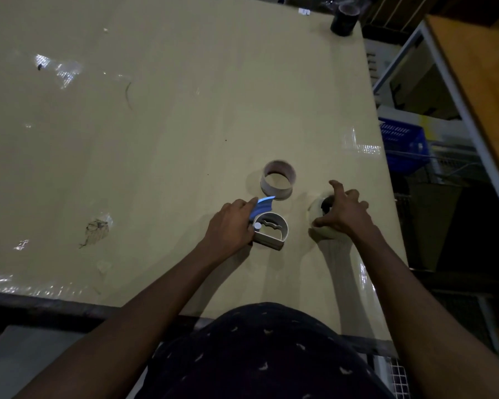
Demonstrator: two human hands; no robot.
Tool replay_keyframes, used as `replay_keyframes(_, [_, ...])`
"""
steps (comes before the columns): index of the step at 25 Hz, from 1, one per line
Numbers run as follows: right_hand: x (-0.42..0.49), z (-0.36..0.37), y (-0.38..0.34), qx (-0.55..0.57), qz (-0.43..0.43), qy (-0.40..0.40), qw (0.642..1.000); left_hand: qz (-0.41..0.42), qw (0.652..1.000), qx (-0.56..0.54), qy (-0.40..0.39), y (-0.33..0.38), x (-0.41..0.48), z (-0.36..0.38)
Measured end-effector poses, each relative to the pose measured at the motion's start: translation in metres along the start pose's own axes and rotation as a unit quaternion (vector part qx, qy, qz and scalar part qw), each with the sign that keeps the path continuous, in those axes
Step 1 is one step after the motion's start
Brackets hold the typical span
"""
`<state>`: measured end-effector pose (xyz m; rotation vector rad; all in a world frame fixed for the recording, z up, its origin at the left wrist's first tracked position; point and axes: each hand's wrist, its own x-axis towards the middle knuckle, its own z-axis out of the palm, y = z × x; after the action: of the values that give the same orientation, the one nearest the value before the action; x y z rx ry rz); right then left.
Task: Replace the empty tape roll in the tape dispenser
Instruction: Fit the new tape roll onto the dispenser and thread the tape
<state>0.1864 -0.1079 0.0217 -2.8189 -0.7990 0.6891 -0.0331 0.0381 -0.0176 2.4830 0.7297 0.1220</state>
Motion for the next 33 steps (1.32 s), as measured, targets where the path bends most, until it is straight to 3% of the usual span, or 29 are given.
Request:
replay_keyframes(9, [-0.014,-0.013,-0.011,0.0,-0.029,0.028,0.999,0.002,0.999,0.012,0.045,0.006,-0.005,-0.007])
replay_keyframes(16, [-0.064,-0.046,-0.061,-0.028,-0.252,-0.023,0.967,0.072,0.993,-0.085,0.046,0.024,-0.013,-0.035])
replay_keyframes(19, [-0.083,-0.036,-0.076,-0.05,-0.307,-0.053,0.949,0.082,0.99,-0.111,0.038,0.022,-0.024,-0.032])
replay_keyframes(28, [-0.081,-0.017,-0.092,-0.118,-0.371,-0.084,0.917,-0.023,0.955,-0.241,0.171,0.009,-0.042,-0.028])
replay_keyframes(33, [-0.079,-0.011,-0.097,-0.151,-0.394,-0.089,0.902,-0.075,0.952,-0.196,0.223,-0.003,-0.045,-0.026])
